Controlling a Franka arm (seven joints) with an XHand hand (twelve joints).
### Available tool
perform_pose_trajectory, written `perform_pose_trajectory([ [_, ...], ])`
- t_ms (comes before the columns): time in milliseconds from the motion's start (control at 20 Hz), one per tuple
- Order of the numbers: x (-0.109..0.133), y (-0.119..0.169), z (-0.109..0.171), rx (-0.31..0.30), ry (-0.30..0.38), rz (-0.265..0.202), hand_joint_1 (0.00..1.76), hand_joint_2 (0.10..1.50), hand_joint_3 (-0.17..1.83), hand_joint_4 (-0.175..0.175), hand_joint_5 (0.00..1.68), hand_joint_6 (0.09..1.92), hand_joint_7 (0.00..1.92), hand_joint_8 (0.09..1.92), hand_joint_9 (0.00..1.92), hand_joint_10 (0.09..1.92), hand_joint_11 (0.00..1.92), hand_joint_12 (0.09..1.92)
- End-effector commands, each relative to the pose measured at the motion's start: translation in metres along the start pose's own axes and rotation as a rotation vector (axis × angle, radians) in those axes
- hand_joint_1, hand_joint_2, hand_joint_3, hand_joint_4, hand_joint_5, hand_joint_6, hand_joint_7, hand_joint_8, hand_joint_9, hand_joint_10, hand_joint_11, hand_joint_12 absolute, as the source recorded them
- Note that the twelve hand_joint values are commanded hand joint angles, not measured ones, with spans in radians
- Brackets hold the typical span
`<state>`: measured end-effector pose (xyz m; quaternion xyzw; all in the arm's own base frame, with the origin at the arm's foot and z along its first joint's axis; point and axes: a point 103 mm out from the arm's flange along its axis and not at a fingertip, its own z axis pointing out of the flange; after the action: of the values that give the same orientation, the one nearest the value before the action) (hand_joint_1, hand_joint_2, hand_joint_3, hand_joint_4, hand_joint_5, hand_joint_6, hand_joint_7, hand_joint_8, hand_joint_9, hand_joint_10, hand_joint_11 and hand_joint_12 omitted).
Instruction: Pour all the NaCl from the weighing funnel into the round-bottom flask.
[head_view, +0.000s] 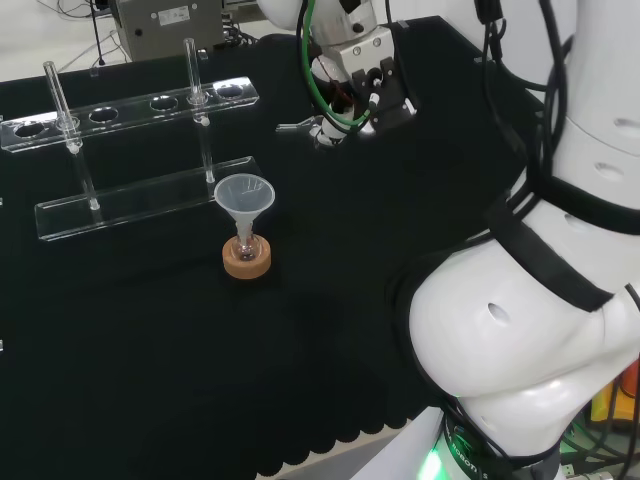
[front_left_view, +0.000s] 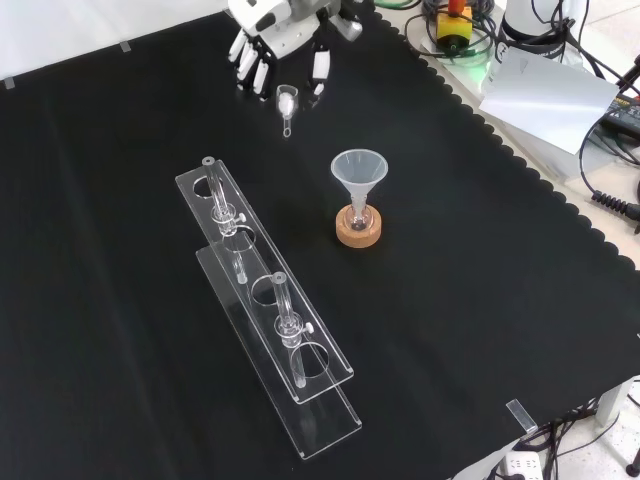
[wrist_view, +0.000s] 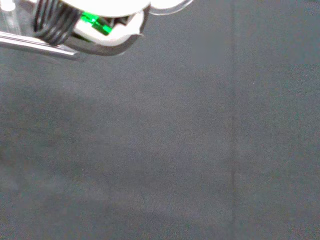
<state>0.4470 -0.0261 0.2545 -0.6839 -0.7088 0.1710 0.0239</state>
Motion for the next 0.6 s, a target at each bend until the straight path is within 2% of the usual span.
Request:
perform_pose_trajectory([
  [50, 0.017, -0.040, -0.015, 0.039, -0.028, -0.002, 1.10, 0.63, 0.83, 0.175, 1.14, 0.98, 0.62, 0.62, 0.89, 0.44, 0.62, 1.21],
  [600, 0.028, -0.086, -0.004, 0.066, -0.017, -0.022, 1.10, 0.63, 0.83, 0.175, 1.14, 0.98, 0.63, 0.63, 0.90, 0.44, 0.62, 1.21],
])
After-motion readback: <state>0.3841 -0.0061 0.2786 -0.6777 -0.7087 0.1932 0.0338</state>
